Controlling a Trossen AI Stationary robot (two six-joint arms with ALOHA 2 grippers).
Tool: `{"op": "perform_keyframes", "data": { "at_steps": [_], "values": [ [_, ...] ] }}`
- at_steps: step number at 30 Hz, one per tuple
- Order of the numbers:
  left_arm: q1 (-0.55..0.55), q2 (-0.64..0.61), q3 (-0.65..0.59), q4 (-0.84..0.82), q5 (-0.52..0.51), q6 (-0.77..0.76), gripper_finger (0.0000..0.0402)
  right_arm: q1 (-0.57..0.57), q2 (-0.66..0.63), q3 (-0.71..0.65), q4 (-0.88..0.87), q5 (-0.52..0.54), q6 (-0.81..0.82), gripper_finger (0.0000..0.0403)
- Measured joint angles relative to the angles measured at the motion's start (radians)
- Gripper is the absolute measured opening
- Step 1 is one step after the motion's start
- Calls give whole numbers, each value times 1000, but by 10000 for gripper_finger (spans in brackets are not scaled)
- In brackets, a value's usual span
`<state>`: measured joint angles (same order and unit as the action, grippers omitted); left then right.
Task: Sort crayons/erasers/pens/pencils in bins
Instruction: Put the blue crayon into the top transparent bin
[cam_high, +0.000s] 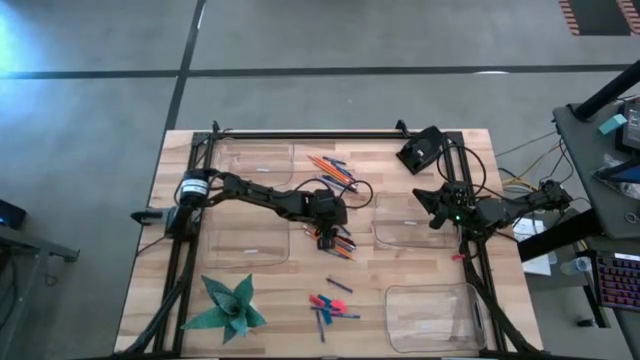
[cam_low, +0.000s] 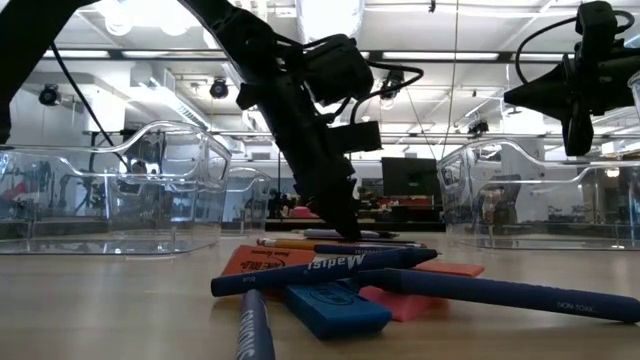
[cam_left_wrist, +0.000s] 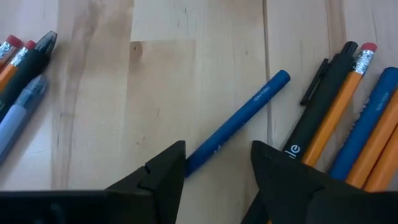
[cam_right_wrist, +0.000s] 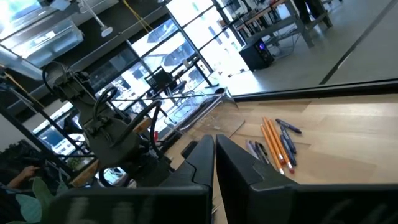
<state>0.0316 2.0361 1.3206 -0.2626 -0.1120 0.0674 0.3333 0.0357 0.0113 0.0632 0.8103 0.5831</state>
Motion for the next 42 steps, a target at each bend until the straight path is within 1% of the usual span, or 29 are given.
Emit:
{"op": "perform_keyframes", "data": {
  "at_steps": [4,8,19,21,24,29,31,36,42],
  "values": [
    [9,0,3,-2,18,2,144,0,0,0,0,0,0,9],
    [18,7,-2,9,81,2,125,0,0,0,0,0,0,9],
    [17,48,1,19,94,-3,117,0,0,0,0,0,0,9],
    [19,49,1,19,94,-2,109,0,0,0,0,0,0,9],
    [22,50,0,19,95,-1,83,0,0,0,0,0,0,9],
    [23,51,0,19,99,-1,25,0,0,0,0,0,0,9],
    [24,51,-1,19,99,-2,11,0,0,0,0,0,0,9],
    [23,49,-1,19,96,-6,13,0,0,0,0,0,0,9],
    [24,18,11,7,93,-8,13,0,0,0,0,0,0,9]
  ]
}}
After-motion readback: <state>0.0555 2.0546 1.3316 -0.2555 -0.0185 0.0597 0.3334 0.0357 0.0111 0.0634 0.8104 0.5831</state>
